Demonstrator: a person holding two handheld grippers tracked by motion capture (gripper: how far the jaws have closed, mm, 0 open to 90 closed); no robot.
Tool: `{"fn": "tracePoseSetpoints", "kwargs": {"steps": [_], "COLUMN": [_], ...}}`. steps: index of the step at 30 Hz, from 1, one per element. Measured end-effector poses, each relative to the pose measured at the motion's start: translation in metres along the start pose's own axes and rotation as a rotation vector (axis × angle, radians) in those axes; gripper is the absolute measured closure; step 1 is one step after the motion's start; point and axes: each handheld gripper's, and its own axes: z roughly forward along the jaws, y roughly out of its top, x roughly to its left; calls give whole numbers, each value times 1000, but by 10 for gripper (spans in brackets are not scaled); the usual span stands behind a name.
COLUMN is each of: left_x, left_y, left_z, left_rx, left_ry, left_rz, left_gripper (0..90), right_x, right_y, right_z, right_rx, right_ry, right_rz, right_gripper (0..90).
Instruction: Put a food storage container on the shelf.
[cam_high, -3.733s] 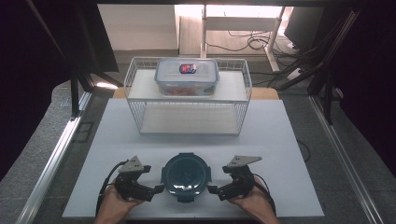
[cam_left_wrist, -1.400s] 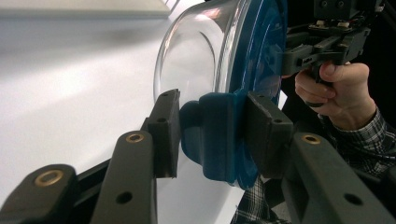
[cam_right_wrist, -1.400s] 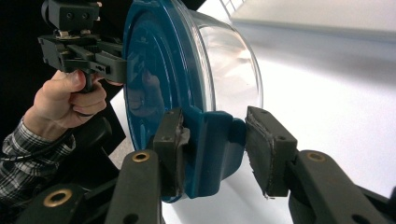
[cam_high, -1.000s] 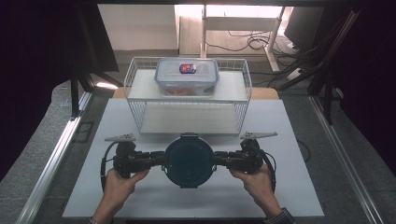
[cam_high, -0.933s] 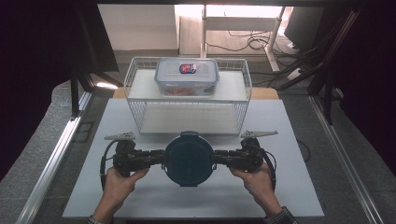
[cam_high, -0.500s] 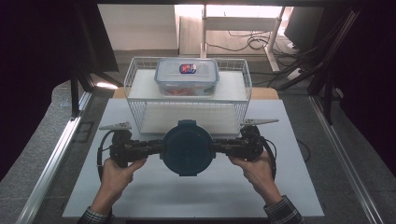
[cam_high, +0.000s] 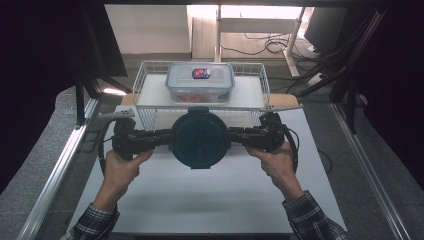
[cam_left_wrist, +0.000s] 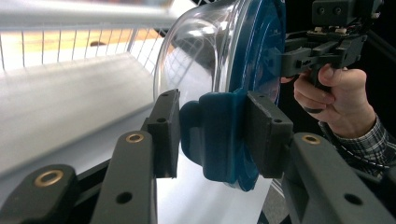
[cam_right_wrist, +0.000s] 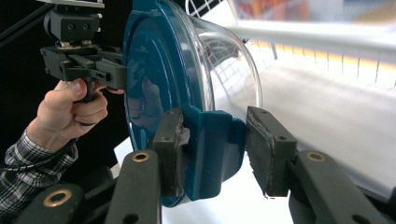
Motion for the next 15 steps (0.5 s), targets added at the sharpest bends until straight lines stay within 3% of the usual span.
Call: {"fn": "tracePoseSetpoints", "kwargs": {"steps": [15], "left_x": [8], "left_y": [64], "left_z": [-9], "left_rx": [-39], "left_ry": [12], "left_rz": [27], "left_gripper": [589], "right_x": [-4], "right_y": [64], "right_z": [0], "right_rx": [-59], "right_ry": [-7], "right_rz": [-40], "right_gripper": [582]}}
